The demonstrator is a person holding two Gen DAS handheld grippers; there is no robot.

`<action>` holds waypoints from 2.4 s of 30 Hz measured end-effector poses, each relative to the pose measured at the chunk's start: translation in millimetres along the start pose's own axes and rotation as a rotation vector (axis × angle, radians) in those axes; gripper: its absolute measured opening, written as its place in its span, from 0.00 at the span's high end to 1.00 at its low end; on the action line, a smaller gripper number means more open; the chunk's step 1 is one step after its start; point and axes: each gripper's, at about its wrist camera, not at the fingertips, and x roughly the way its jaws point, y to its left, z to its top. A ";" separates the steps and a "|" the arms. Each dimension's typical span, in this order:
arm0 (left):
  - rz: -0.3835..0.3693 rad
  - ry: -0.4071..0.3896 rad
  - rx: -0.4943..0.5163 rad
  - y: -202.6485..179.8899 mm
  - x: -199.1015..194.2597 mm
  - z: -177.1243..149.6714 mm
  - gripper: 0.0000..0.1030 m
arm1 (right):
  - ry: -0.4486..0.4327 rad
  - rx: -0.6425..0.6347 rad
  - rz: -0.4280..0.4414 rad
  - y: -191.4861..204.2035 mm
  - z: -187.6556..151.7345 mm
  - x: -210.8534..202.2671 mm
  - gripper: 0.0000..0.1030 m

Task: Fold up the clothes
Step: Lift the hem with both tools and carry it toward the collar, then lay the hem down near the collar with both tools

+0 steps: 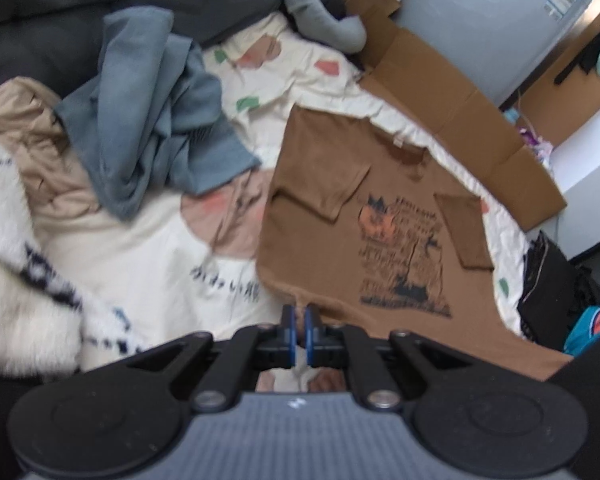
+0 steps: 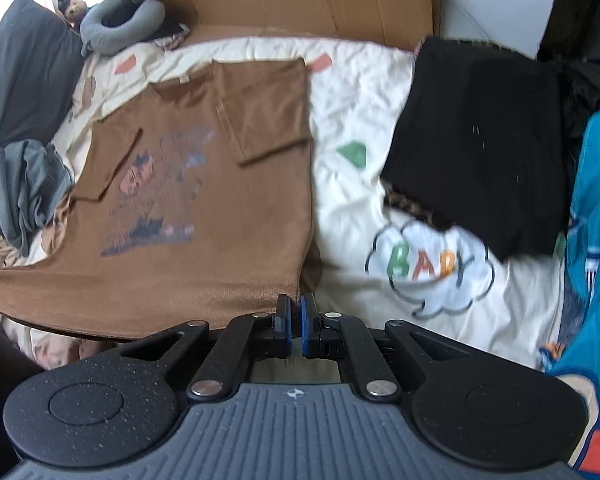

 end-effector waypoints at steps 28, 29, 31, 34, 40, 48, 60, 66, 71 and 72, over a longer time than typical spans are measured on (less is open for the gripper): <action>-0.046 -0.109 -0.022 -26.0 10.8 125.9 0.96 | -0.161 -0.041 0.048 26.9 158.9 -13.5 0.98; -0.046 -0.108 -0.022 -26.5 14.7 129.8 0.96 | -0.162 -0.046 0.048 27.6 162.9 -10.8 0.98; -0.051 -0.106 -0.025 -27.9 23.8 137.8 0.96 | -0.163 -0.049 0.047 29.0 171.4 -5.5 0.98; -0.057 -0.103 -0.032 -27.7 36.6 150.3 0.96 | -0.166 -0.048 0.045 31.4 184.9 3.0 0.98; -0.069 -0.102 -0.023 -31.0 65.0 177.6 0.96 | -0.169 -0.042 0.040 33.6 216.8 29.1 0.98; -0.061 -0.094 -0.009 -29.6 115.7 208.1 0.96 | -0.151 -0.046 0.019 30.4 256.1 77.5 0.98; -0.037 -0.043 0.027 -16.1 214.4 238.1 0.96 | -0.089 -0.080 -0.035 29.9 297.0 171.8 0.98; -0.009 -0.003 0.043 -7.9 263.8 247.2 0.96 | -0.041 -0.122 -0.078 30.9 312.5 221.8 0.98; 0.005 0.014 0.060 -3.2 299.5 253.3 0.96 | -0.019 -0.132 -0.111 26.6 321.9 258.6 0.98; 0.005 0.014 0.062 -2.3 305.8 255.2 0.96 | -0.017 -0.133 -0.118 26.1 323.4 265.4 0.98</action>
